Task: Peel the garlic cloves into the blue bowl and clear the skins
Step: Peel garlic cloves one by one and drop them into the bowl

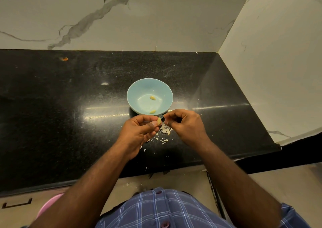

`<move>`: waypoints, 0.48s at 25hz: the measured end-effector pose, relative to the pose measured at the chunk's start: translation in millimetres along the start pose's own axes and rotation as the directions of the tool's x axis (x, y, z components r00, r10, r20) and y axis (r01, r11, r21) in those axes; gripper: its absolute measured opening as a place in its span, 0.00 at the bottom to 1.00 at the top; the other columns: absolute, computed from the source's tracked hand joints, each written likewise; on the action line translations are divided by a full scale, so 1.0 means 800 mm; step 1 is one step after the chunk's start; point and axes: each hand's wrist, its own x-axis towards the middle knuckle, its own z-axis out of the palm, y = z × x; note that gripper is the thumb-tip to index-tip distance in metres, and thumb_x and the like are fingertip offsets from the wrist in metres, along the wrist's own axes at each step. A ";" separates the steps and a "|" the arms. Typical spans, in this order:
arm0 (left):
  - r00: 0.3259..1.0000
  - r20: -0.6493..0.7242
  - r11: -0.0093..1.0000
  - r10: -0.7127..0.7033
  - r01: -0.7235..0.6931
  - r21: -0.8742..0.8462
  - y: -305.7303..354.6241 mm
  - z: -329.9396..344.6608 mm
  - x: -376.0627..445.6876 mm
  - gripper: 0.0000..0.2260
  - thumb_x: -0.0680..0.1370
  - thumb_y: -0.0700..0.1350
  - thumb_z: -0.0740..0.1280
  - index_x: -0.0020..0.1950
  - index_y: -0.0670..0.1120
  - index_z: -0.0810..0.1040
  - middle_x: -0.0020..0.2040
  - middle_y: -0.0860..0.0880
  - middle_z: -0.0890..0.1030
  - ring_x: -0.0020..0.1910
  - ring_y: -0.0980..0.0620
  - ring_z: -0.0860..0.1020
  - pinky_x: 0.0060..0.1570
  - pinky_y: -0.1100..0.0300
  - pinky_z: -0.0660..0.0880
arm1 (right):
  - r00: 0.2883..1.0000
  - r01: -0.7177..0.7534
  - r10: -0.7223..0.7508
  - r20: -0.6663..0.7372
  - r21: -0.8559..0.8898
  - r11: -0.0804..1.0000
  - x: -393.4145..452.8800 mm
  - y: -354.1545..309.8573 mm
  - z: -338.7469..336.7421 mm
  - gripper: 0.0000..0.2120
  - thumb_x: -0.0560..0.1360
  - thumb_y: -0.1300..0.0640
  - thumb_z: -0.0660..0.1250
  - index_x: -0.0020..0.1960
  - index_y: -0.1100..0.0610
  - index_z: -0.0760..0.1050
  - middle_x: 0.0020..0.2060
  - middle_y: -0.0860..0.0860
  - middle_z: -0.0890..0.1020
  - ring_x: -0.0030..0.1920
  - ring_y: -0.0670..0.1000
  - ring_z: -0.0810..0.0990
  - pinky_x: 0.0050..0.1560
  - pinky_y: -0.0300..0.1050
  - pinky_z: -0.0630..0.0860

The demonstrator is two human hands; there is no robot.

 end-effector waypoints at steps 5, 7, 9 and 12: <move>0.999 -0.045 0.996 0.019 -0.015 0.090 -0.005 -0.006 0.004 0.05 0.79 0.36 0.70 0.52 0.40 0.85 0.45 0.43 0.87 0.39 0.53 0.84 0.38 0.65 0.80 | 0.997 -0.074 0.077 0.029 -0.099 0.992 0.003 0.007 -0.008 0.10 0.76 0.58 0.74 0.57 0.53 0.85 0.49 0.46 0.87 0.48 0.40 0.84 0.55 0.42 0.82; 0.999 -0.039 0.993 0.032 -0.027 0.111 -0.008 -0.004 0.005 0.04 0.78 0.37 0.70 0.51 0.40 0.85 0.43 0.43 0.87 0.38 0.53 0.83 0.38 0.65 0.80 | 0.996 -0.071 0.073 0.050 -0.044 0.997 0.003 0.003 -0.010 0.12 0.78 0.56 0.73 0.61 0.53 0.83 0.52 0.47 0.87 0.51 0.41 0.84 0.57 0.41 0.81; 0.998 -0.017 0.992 0.053 -0.050 0.115 -0.011 0.002 0.005 0.04 0.78 0.37 0.72 0.50 0.40 0.85 0.40 0.43 0.86 0.36 0.53 0.82 0.36 0.66 0.79 | 0.983 -0.109 0.100 0.154 0.056 0.992 -0.001 -0.002 -0.001 0.14 0.78 0.56 0.73 0.63 0.55 0.82 0.53 0.48 0.86 0.53 0.44 0.85 0.58 0.44 0.81; 0.992 -0.043 0.977 0.121 -0.112 0.182 -0.014 0.010 0.006 0.03 0.77 0.38 0.73 0.46 0.39 0.85 0.35 0.43 0.85 0.32 0.53 0.80 0.32 0.64 0.77 | 0.973 -0.198 0.166 0.161 0.211 0.957 -0.008 0.002 0.015 0.10 0.73 0.62 0.77 0.53 0.57 0.83 0.45 0.53 0.88 0.46 0.49 0.87 0.52 0.50 0.84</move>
